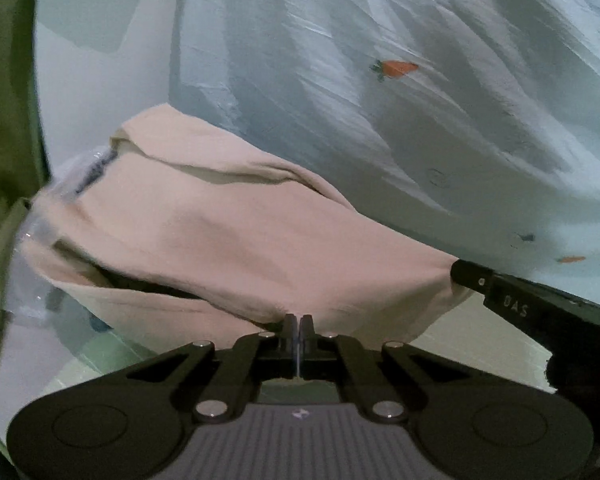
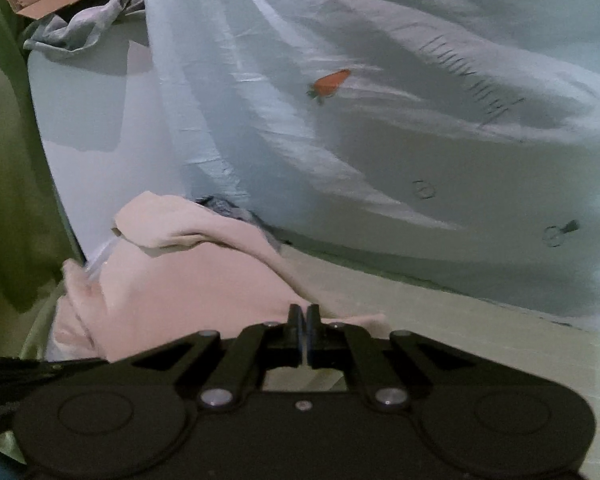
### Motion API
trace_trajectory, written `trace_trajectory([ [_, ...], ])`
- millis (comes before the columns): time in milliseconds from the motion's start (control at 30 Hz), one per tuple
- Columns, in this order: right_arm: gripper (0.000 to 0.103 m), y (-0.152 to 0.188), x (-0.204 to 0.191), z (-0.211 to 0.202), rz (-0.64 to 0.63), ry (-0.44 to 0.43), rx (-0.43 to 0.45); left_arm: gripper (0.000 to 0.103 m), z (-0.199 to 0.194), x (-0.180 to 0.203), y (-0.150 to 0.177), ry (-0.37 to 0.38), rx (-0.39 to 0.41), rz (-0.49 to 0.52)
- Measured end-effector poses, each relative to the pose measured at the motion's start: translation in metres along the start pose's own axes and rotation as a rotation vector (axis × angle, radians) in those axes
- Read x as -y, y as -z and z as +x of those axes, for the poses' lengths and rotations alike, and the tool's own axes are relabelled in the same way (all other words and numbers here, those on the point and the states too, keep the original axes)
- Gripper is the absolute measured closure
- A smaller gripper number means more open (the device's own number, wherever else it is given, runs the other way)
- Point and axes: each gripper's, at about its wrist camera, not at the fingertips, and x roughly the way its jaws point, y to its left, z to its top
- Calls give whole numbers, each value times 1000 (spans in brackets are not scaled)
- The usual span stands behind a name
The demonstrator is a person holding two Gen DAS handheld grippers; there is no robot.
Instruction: Fold clothes
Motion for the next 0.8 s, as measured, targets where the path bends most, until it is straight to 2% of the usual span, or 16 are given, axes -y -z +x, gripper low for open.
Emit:
trace_trajectory([
  [100,101,7,20,-4,-3,57,-9,98,4,3,-1,40,-5,8],
  [167,101,11,39,-2,15,102,-24,84,8,-1,-4,47,-3,-1],
  [233,101,12,60,5,45,163,-37,79,13,-9,-7,49,-1,-13],
  [400,100,-1,99,26,92,363,5,63,38,-48,-16,-12,-38,-58],
  [433,101,-3,105,29,104,411,17,56,43,-57,-17,-22,-52,-73],
  [500,92,-4,108,37,103,498,0,48,57,-74,-16,-51,-87,-100],
  [567,64,2,108,43,130,528,-42,36,70,-88,-12,-73,-128,-118],
  [600,59,9,104,44,164,523,-61,35,76,-94,-10,-84,-149,-126],
  [667,52,29,92,48,218,491,-128,35,90,-104,-7,-102,-196,-141],
  [800,46,67,63,68,316,419,-278,35,112,-113,-3,-117,-269,-131],
])
